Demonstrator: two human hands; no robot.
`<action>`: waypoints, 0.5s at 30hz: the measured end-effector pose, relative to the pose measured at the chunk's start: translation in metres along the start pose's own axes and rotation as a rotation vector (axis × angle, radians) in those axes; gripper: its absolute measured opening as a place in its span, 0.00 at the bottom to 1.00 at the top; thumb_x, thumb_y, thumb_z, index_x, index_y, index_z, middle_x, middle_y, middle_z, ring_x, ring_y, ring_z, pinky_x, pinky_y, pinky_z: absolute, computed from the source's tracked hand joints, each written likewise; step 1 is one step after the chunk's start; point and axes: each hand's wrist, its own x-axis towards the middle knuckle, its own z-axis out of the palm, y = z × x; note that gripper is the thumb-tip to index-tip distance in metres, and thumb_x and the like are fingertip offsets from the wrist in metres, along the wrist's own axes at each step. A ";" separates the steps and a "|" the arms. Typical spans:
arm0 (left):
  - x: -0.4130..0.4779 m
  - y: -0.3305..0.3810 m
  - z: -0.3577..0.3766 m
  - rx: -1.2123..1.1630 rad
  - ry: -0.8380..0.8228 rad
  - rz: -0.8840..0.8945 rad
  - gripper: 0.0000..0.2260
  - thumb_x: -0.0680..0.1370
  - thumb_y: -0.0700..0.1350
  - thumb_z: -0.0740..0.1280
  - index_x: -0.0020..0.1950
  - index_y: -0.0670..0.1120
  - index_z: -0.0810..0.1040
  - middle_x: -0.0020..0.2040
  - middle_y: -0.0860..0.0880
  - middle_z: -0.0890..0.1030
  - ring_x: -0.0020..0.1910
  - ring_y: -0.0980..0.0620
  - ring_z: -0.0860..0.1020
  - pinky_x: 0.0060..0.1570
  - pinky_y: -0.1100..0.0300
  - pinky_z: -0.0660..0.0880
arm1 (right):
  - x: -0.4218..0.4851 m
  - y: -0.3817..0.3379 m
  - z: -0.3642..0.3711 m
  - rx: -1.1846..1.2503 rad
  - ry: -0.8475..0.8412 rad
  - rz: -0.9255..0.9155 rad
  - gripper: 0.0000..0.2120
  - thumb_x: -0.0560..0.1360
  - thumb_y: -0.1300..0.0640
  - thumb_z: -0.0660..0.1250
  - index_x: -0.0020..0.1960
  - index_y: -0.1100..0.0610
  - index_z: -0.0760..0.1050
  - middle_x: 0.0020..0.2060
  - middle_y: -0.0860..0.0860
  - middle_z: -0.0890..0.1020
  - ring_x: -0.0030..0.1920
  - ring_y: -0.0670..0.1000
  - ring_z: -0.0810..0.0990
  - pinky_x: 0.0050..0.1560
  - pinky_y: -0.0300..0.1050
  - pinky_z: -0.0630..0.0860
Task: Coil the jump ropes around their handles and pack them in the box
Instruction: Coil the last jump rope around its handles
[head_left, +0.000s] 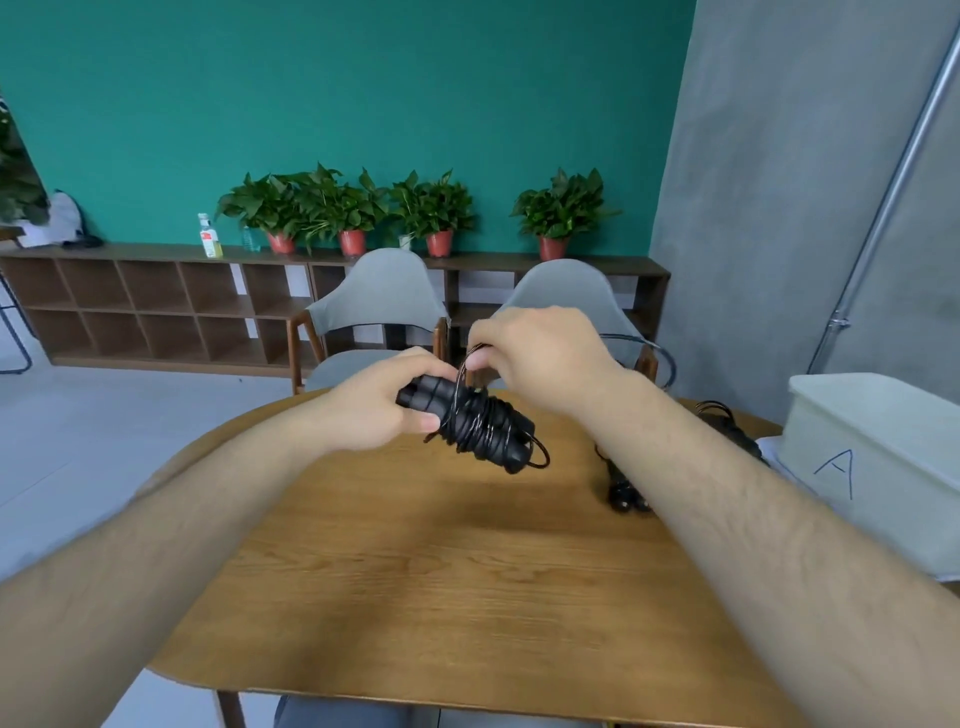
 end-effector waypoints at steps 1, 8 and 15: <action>-0.005 0.002 -0.006 -0.112 -0.029 -0.001 0.21 0.73 0.40 0.73 0.62 0.58 0.77 0.58 0.57 0.79 0.58 0.56 0.79 0.60 0.57 0.74 | 0.001 0.005 0.000 0.037 -0.025 0.024 0.15 0.82 0.39 0.56 0.51 0.46 0.76 0.44 0.46 0.78 0.44 0.52 0.77 0.35 0.46 0.64; -0.013 0.019 -0.013 -0.871 0.087 0.101 0.26 0.75 0.34 0.66 0.74 0.37 0.70 0.71 0.39 0.76 0.71 0.43 0.74 0.72 0.48 0.68 | -0.016 0.002 0.019 0.498 -0.112 0.329 0.10 0.83 0.53 0.61 0.59 0.56 0.76 0.50 0.56 0.81 0.54 0.60 0.80 0.53 0.50 0.76; 0.017 0.014 0.006 -0.680 0.614 -0.145 0.22 0.77 0.39 0.73 0.71 0.44 0.75 0.65 0.47 0.80 0.64 0.51 0.78 0.72 0.51 0.70 | -0.015 -0.036 0.060 0.458 -0.274 0.350 0.07 0.85 0.51 0.55 0.56 0.54 0.68 0.49 0.51 0.78 0.53 0.57 0.78 0.49 0.49 0.73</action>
